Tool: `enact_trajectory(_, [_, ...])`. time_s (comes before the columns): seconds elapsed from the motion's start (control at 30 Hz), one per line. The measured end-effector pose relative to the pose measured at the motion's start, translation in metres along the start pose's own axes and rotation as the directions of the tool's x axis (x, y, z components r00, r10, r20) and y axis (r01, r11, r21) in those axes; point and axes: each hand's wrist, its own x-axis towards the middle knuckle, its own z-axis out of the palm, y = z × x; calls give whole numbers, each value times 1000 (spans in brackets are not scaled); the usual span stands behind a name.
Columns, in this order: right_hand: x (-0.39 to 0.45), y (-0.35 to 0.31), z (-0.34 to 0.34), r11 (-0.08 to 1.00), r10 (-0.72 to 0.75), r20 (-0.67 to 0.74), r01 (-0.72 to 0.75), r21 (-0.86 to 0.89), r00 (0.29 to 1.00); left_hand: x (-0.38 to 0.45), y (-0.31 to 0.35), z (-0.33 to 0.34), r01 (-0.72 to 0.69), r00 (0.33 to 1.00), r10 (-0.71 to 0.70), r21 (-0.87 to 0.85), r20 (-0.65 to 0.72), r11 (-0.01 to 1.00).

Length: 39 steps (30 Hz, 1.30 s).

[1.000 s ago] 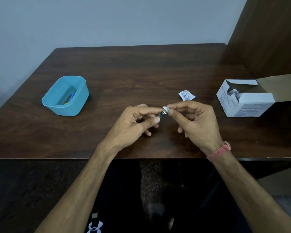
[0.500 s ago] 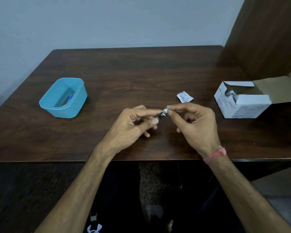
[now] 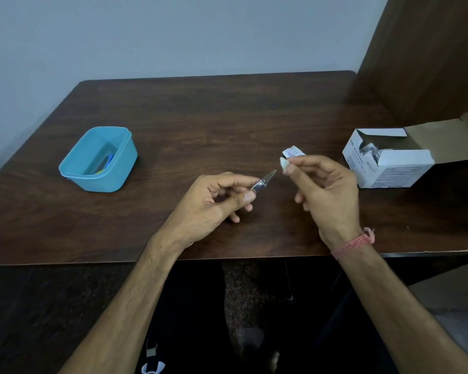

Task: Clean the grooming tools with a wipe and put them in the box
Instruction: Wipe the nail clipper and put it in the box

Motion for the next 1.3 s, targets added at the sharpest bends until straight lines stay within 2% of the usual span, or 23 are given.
enact_trajectory(0.1, [1, 0, -4, 999, -2, 8, 1, 38, 1000, 1, -1, 0, 8, 1000, -8, -2, -1, 1000])
enact_trajectory(0.3, [1, 4, 1, 991, -58, 216, 81, -103, 975, 0, 2, 2, -1, 1000, 0, -44, -18, 999])
enact_trajectory(0.6, [1, 1, 0, 997, -30, 291, 48, -54, 956, 2, 1, 2, 7, 990, -25, -130, -137, 991])
enact_trajectory(0.77, [0, 1, 1, 997, -44, 290, 62, -51, 956, 4, -1, 6, 45, 986, -53, -54, -156, 998])
enact_trajectory(1.0, [-5, -1, 7, 994, -45, 301, 72, -78, 952, 2, -1, 7, 50, 993, -37, 112, -109, 992])
enact_trajectory(1.2, [-13, 0, 13, 948, -103, 296, 183, -260, 950, 0, 0, 8, 23, 997, -10, 169, -76, 985])
enact_trajectory(1.3, [-12, 1, 12, 939, -113, 268, 191, -287, 957, 0, 0, 9, 21, 998, -11, 173, -57, 985])
